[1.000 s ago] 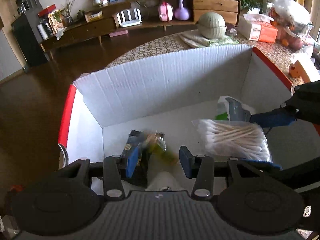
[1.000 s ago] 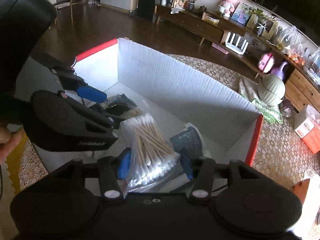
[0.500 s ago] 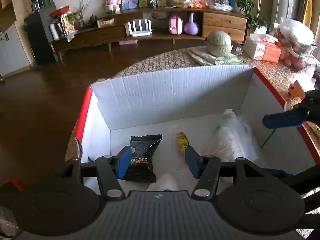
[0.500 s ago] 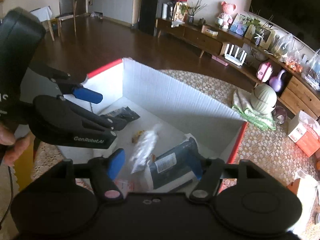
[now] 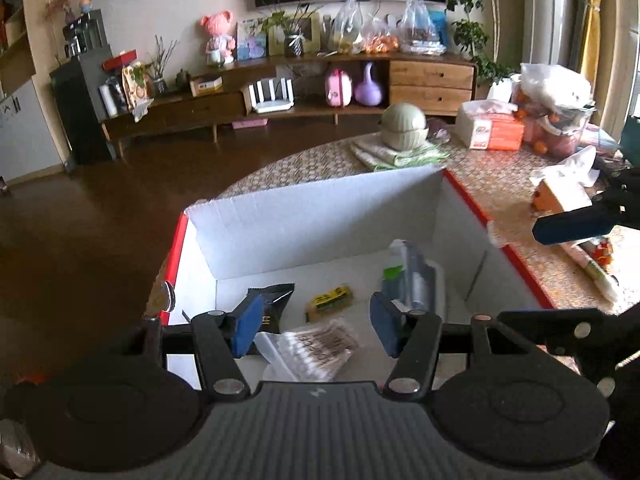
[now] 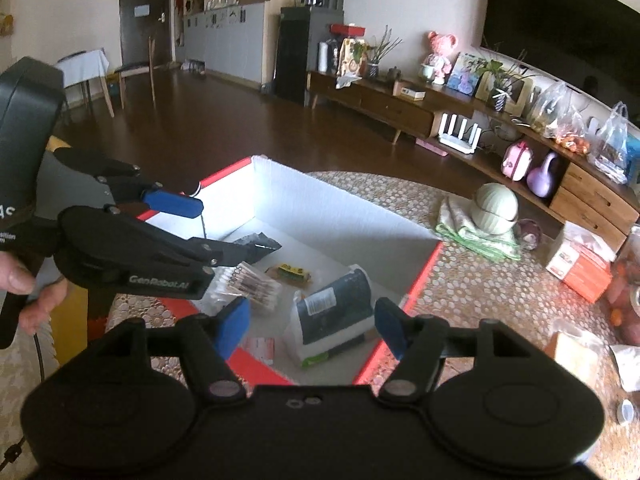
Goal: Organize objects
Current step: 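Move both tools back from the box toward the bread and tube on the table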
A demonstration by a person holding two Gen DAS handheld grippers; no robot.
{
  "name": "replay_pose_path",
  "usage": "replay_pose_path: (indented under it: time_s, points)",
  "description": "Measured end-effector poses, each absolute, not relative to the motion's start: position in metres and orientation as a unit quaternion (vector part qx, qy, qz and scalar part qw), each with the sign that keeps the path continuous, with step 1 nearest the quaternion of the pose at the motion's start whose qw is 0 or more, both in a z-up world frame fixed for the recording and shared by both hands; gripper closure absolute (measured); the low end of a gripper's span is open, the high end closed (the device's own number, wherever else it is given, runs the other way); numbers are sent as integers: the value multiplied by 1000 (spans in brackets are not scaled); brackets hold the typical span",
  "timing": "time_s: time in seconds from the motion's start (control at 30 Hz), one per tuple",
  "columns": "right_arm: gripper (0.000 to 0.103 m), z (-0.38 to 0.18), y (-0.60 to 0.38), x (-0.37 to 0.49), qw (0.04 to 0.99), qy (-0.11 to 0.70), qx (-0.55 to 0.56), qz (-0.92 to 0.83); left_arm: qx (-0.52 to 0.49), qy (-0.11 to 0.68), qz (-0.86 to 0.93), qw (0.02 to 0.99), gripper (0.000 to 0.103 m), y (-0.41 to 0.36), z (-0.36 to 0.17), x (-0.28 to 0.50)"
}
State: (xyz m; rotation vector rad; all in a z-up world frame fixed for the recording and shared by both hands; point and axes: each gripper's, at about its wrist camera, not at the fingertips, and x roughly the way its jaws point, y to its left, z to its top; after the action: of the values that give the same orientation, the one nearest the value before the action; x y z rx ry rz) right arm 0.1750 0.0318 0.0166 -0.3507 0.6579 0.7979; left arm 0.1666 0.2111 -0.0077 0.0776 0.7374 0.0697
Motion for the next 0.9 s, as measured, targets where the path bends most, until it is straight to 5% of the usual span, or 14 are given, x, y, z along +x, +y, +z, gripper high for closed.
replay_pose_path:
  time_s: [0.9]
  points:
    - [6, 0, -136, 127, 906, 294, -101, 289, 37, 299, -22, 953, 24, 70, 7, 111]
